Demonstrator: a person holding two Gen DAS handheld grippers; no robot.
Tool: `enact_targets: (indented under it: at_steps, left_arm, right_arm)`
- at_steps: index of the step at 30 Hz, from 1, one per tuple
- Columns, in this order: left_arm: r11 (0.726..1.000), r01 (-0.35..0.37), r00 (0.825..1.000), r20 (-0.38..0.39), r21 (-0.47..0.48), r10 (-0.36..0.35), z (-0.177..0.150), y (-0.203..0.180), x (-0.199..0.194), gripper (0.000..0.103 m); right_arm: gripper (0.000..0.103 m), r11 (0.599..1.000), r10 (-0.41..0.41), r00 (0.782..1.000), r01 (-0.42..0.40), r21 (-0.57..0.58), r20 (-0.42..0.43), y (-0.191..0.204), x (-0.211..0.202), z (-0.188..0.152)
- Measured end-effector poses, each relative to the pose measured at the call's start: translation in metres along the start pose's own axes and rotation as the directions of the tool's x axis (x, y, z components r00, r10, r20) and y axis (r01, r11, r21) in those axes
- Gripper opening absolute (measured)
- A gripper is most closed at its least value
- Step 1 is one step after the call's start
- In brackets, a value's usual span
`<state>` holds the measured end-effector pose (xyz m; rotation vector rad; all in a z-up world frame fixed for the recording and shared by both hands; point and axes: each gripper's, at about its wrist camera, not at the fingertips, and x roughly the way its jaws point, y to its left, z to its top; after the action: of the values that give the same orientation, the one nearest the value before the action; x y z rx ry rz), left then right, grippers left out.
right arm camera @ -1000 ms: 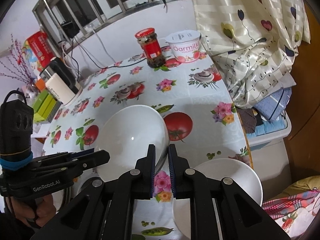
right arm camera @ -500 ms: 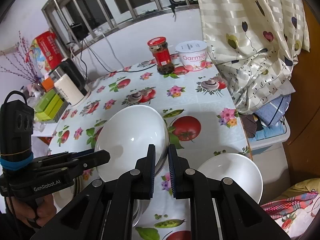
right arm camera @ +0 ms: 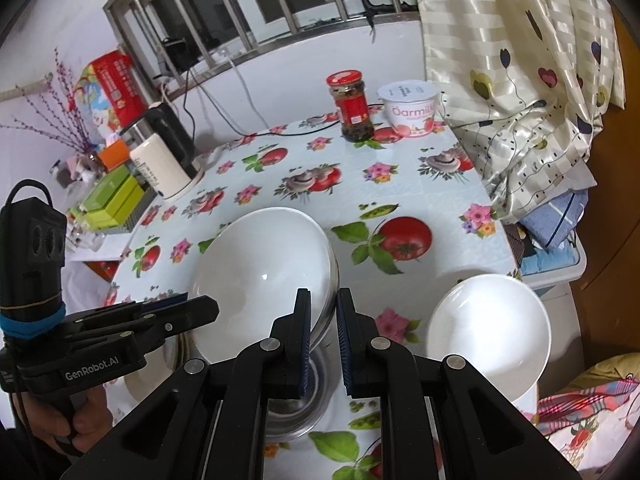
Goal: Organize plates and bowls
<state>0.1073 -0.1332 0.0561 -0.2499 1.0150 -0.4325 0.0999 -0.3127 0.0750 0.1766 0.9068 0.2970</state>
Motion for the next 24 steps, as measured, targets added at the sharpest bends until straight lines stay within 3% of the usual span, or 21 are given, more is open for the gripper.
enact_targets:
  at_steps: [24]
  left_arm:
    - [0.999,-0.051,0.995,-0.089,-0.018,0.049,-0.039,0.024,0.01,0.022]
  right_arm:
    - [0.013,0.999,0.028,0.992,-0.025,0.027,-0.127,0.015,0.029,-0.046]
